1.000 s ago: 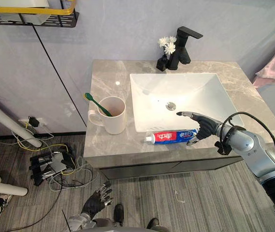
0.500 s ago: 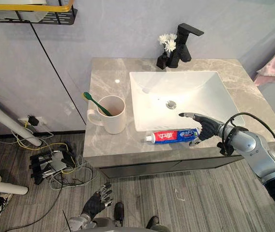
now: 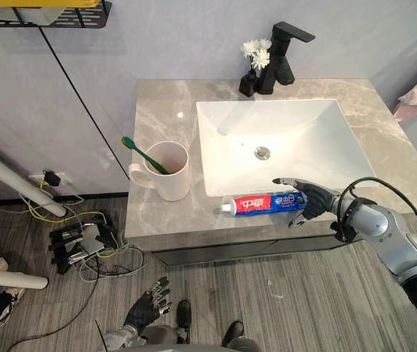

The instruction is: Organize washtable

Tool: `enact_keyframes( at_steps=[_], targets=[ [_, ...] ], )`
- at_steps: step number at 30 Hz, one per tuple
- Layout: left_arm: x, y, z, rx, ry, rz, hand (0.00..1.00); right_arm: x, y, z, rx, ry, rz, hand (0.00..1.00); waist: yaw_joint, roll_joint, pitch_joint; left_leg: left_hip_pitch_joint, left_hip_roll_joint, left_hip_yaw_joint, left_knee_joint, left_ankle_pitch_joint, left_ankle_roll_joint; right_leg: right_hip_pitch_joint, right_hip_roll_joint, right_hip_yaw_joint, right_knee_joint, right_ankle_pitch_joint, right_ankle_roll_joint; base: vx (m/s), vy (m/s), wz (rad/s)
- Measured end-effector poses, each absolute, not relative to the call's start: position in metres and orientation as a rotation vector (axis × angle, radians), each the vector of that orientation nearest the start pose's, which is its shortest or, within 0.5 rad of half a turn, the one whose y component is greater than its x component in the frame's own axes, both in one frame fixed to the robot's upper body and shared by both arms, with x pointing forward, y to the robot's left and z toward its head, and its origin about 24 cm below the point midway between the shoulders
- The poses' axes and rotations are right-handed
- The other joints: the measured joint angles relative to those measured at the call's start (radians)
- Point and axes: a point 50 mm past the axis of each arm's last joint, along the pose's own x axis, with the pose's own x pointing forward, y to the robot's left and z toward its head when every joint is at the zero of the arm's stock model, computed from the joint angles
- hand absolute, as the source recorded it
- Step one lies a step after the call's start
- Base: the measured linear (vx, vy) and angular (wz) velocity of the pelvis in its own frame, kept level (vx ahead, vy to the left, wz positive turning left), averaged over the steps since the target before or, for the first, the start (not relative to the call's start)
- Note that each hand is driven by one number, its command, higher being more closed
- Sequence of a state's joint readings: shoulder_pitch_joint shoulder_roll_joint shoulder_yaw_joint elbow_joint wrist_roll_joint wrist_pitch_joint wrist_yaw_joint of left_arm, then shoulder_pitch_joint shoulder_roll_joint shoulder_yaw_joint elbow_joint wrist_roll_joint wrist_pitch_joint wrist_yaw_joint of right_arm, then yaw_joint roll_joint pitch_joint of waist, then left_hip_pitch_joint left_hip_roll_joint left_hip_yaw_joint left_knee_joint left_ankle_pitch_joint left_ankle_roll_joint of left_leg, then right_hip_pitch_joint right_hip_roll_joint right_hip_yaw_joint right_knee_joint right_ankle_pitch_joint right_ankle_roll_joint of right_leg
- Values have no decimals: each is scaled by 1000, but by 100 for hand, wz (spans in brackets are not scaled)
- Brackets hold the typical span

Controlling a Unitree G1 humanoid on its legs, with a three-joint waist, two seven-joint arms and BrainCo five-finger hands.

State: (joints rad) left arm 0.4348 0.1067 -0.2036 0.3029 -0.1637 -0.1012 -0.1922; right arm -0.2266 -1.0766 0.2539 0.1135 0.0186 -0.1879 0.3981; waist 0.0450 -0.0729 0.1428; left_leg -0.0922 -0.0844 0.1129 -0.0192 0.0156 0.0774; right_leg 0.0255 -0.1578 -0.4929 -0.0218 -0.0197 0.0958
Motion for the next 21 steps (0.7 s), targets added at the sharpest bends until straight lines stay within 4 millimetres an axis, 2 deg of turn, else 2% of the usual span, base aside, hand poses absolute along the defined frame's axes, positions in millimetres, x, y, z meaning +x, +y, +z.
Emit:
enact_keyframes(
  at_steps=[1,7,10,21],
  targets=[
    [107,140,-92,-141,629,-215,0,276,-269,131,-1098,57,564,100,1,1,3,-1,0,0,0,0,0,-1,0,0,0,0,0,0,0,0],
    [108,141,-91,-141,621,-214,0,276,-270,136,-1127,49,555,100,8,2,8,-6,0,-2,0,0,0,-4,0,-1,-1,0,0,0,0,0],
    [111,141,-87,-139,601,-214,0,278,-274,143,-1143,30,521,100,26,1,10,-17,0,-4,1,0,0,-11,1,-3,0,0,0,3,-3,1],
    [111,146,-87,-123,600,-201,0,281,-271,150,-1155,5,516,100,28,-12,23,-25,-2,-20,1,0,0,-9,0,-22,-1,0,0,5,-13,4]
  ],
)
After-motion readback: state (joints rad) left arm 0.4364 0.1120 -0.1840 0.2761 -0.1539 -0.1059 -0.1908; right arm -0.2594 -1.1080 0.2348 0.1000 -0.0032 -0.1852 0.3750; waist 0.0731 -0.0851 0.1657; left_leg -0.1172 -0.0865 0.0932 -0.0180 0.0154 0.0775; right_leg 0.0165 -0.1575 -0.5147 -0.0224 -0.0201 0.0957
